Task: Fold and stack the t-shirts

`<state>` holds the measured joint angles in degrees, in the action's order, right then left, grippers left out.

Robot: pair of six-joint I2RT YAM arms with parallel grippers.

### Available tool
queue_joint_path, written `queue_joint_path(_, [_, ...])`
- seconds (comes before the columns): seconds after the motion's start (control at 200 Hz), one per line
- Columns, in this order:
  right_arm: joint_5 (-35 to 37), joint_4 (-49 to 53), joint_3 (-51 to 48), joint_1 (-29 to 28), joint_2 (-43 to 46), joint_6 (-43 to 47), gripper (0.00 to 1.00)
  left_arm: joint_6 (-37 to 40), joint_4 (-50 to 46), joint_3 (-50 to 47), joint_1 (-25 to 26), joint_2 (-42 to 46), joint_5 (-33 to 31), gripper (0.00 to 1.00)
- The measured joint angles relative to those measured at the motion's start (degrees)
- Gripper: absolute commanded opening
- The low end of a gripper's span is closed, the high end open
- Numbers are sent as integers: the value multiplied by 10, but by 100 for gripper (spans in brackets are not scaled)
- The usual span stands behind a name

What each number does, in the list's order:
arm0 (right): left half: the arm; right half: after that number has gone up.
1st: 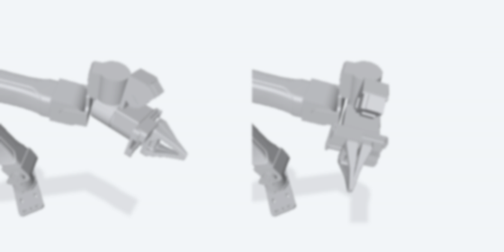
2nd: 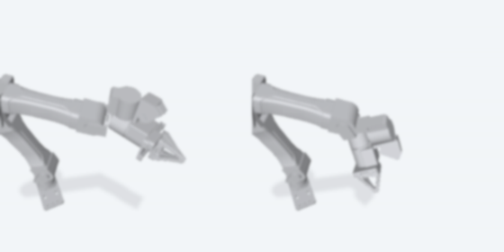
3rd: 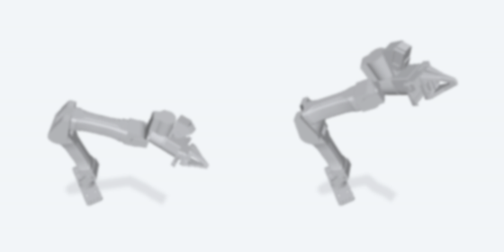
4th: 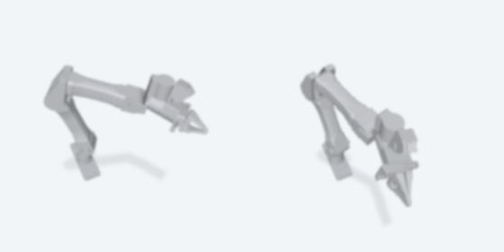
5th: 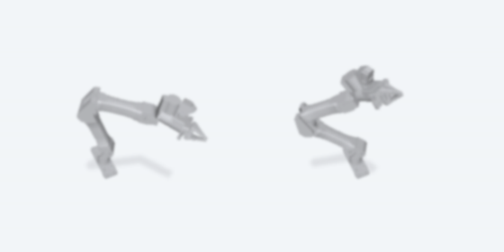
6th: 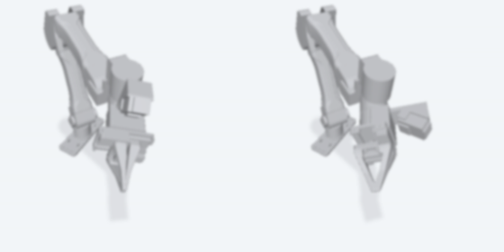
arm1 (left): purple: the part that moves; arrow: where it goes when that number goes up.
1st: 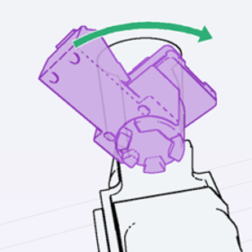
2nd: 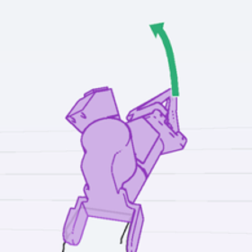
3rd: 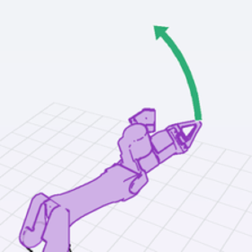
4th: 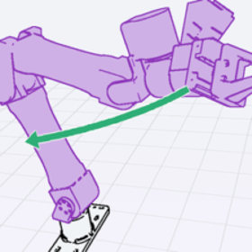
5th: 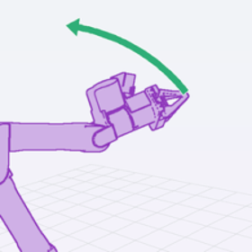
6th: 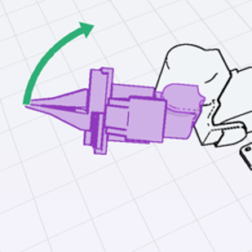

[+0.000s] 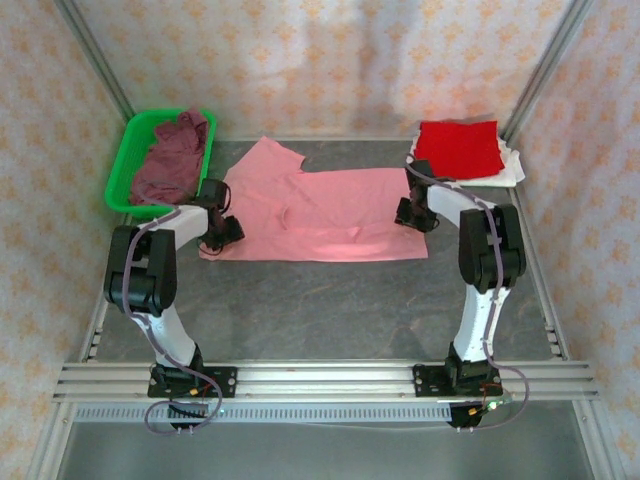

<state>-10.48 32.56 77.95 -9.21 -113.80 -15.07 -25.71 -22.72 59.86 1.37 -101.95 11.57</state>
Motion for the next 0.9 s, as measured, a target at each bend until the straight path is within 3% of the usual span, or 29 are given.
queue_joint_path(0.265, [-13,-32,-75,10,52,-16,0,-7,31,-24,-9,11,11,42])
queue_joint_path(0.621, [-41,-49,-123,50,94,-45,0,-15,47,-33,-18,14,20,42])
queue_joint_path(0.721, [-41,-50,-123,50,97,-52,20,-15,50,-35,-19,15,24,42])
queue_joint_path(0.771, [-39,-50,-123,51,97,-50,5,-15,54,-38,-20,17,26,42])
queue_joint_path(0.811, [-39,-50,-123,52,97,-55,2,-15,56,-40,-21,18,26,42])
queue_joint_path(0.901, [-38,-54,-124,55,97,-54,14,-15,60,-44,-23,21,27,42])
